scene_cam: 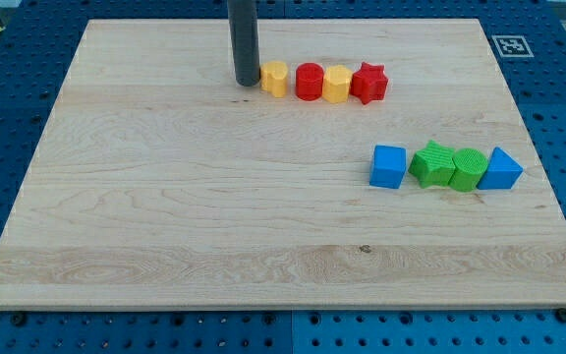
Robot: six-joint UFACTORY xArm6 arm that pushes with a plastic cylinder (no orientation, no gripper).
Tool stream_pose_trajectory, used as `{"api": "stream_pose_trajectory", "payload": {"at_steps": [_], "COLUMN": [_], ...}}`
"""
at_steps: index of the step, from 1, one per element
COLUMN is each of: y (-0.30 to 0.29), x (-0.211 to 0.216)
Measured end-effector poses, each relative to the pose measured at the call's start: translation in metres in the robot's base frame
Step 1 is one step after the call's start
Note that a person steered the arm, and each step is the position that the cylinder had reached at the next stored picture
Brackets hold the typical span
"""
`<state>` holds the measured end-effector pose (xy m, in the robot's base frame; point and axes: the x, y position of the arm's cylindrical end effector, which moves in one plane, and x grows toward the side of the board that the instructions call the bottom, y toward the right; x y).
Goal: Drag the yellow heart into the left of the red circle
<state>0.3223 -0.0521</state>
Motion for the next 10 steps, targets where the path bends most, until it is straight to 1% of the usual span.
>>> {"api": "stream_pose_trajectory", "payload": {"at_steps": [4,5,6,7,10], "y": [-0.006,-0.004,0.008,0.008,0.015], "x": [0.001,-0.024,-0.018,-0.007,-0.006]}}
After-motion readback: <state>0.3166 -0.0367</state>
